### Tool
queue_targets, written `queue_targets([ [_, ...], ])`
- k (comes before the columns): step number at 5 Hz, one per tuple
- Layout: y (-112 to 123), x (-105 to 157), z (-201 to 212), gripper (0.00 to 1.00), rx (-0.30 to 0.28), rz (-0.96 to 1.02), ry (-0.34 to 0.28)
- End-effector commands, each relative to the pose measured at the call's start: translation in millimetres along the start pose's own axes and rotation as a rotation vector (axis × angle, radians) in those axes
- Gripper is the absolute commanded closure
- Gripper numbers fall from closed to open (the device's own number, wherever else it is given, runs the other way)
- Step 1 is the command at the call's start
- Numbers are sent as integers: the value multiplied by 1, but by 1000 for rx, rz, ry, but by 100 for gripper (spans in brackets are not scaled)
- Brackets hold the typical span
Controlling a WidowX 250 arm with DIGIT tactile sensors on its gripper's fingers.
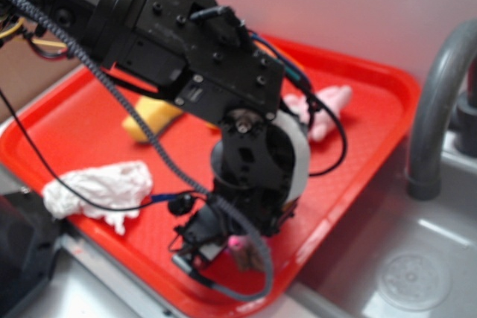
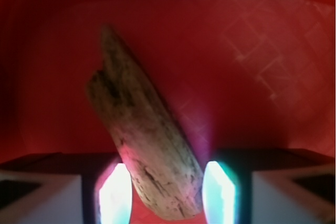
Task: Grab the wood chip.
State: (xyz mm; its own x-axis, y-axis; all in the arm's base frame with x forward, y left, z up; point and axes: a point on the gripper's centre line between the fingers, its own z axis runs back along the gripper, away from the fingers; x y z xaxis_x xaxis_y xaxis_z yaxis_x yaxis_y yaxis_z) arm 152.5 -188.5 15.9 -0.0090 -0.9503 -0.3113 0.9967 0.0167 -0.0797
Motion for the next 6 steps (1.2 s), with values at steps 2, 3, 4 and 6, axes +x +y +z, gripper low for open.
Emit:
queue_targets([
  [2,-6,-56,35,100,60,499,-203],
  [3,-4,-89,73,100,-3,742,-330],
  [4,-8,-134,109,100,-86,984,-399],
  [6,0,-175,145,100,-145,1484,-388],
])
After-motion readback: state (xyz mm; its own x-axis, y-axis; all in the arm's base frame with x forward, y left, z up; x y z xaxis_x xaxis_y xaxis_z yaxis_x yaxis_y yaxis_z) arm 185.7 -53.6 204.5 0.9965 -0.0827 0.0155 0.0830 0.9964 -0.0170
